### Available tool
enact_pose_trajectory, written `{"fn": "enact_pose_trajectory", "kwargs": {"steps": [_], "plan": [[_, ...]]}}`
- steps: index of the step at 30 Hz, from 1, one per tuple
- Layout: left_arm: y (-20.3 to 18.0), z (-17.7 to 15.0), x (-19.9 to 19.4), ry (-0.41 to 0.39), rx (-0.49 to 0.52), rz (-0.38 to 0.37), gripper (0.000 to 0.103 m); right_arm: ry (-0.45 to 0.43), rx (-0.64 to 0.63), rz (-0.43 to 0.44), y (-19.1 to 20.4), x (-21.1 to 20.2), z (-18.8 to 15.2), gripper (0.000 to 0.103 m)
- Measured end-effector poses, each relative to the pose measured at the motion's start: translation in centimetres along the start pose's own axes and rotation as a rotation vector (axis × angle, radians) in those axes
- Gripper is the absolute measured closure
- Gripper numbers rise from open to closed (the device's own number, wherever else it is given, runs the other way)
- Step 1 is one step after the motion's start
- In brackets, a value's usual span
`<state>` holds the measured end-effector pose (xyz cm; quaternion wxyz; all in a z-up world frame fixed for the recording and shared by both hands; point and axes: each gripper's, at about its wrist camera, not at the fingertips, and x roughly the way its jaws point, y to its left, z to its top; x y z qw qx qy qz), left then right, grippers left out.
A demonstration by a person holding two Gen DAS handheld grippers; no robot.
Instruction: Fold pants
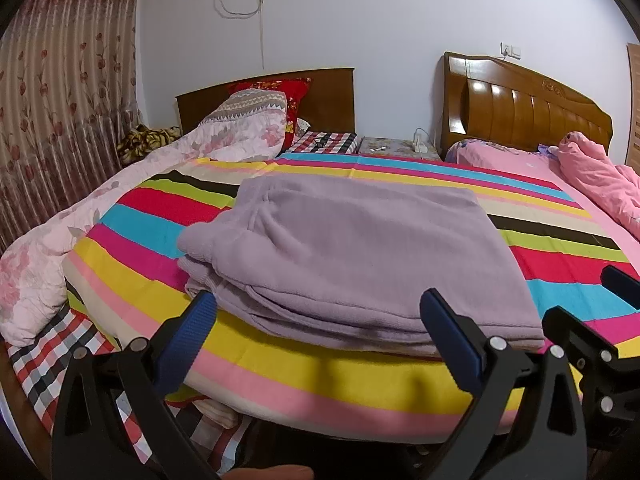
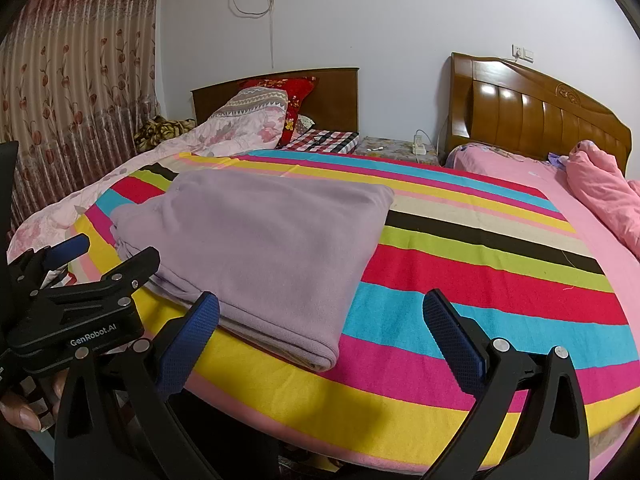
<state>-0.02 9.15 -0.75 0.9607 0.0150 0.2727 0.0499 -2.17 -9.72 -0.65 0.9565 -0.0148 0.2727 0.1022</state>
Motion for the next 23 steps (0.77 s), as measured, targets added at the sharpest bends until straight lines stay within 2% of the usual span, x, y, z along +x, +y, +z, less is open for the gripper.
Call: {"fn": "enact_pose_trajectory", "kwargs": {"steps": [11,23], "plan": [[0.34,0.49,-0.34,-0.034,0.006,-0.014,0.001,0.001,0.002,0.001,0.01,-0.07,0.02,0.004],[-0.18,0.26,0.00,-0.015,0.012,-0.016,0.001,0.001,0.010,0.007,0.33,-0.11,-0.39,0.004]]}}
